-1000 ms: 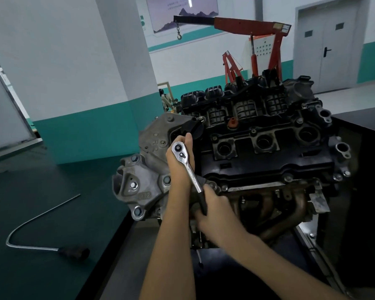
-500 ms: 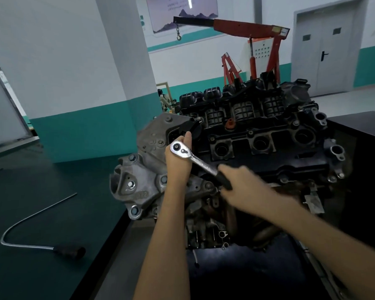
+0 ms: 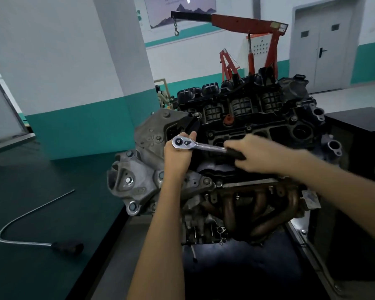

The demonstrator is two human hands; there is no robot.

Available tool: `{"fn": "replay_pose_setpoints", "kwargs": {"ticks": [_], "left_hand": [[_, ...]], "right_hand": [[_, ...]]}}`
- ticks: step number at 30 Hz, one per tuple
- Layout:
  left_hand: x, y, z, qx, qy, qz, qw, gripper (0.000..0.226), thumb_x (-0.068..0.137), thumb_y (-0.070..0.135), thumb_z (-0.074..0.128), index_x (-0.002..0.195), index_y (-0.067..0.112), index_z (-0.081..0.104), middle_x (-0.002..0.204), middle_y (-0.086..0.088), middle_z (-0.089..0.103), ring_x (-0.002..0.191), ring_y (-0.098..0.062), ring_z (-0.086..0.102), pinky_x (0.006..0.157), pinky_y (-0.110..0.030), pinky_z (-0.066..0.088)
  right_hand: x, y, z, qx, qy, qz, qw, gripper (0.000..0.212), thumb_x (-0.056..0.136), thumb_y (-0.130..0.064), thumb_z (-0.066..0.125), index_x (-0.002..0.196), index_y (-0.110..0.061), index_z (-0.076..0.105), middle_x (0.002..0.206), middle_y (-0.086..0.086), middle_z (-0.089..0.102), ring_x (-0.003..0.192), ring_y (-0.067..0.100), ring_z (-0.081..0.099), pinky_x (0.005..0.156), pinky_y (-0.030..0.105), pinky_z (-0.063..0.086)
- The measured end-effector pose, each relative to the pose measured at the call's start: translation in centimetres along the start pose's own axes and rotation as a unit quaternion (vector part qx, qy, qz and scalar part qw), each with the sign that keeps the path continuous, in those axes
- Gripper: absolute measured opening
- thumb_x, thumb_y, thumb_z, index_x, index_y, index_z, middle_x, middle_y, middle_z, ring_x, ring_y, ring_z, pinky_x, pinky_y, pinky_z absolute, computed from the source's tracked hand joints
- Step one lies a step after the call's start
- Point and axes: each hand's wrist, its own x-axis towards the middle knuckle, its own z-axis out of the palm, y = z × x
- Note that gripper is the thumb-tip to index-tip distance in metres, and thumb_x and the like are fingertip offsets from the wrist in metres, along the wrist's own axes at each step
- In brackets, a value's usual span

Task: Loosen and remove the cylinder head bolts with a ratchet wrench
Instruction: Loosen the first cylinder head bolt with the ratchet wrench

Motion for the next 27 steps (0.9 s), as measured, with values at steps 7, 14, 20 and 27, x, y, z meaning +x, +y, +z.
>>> {"fn": "replay_pose_setpoints", "kwargs": {"ticks": [7, 14, 20, 27], "left_hand": [[-0.2, 0.4, 0.2, -0.016, 0.026, 0.004, 1.0, 0.046, 0.1, 0.022, 0.052, 0.061, 0.013, 0.03, 0.056, 0.0, 0.026, 0.047, -0.007, 0.024, 0.048, -0.019, 0.024], [-0.3, 0.7, 0.3, 0.034, 0.043, 0.012, 0.998, 0.048, 0.1, 0.025, 0.051, 0.059, 0.016, 0.027, 0.056, 0.001, 0.027, 0.052, -0.01, 0.024, 0.047, -0.021, 0.024], [-0.4, 0.3, 0.1, 0.007, 0.037, -0.003, 0.999, 0.047, 0.095, 0.027, 0.06, 0.063, -0.002, 0.042, 0.059, -0.012, 0.039, 0.059, -0.019, 0.035, 0.058, -0.03, 0.032], [-0.7, 0.7, 0.0, -0.042, 0.019, -0.002, 0.999, 0.045, 0.098, 0.02, 0.056, 0.058, 0.018, 0.033, 0.053, 0.01, 0.033, 0.054, -0.007, 0.03, 0.056, -0.025, 0.029]], "right_hand": [[-0.6, -1.3, 1.9, 0.015, 0.061, 0.024, 0.998, 0.019, 0.079, -0.017, 0.061, 0.081, -0.027, 0.044, 0.062, -0.009, 0.041, 0.054, 0.017, 0.044, 0.055, 0.029, 0.037], [-2.4, -11.0, 11.6, 0.359, 0.143, 0.128, 0.913, 0.024, 0.08, -0.01, 0.056, 0.103, -0.017, 0.052, 0.067, -0.003, 0.056, 0.061, 0.018, 0.059, 0.06, 0.031, 0.052], [-2.5, -6.6, 8.4, 0.269, 0.085, 0.068, 0.957, 0.019, 0.077, -0.006, 0.059, 0.093, -0.013, 0.053, 0.072, 0.005, 0.059, 0.065, 0.025, 0.057, 0.06, 0.028, 0.044], [0.8, 0.4, -0.8, -0.004, 0.006, 0.006, 1.0, 0.017, 0.08, -0.013, 0.061, 0.087, -0.026, 0.054, 0.063, -0.01, 0.05, 0.056, 0.013, 0.054, 0.05, 0.026, 0.039]]}}
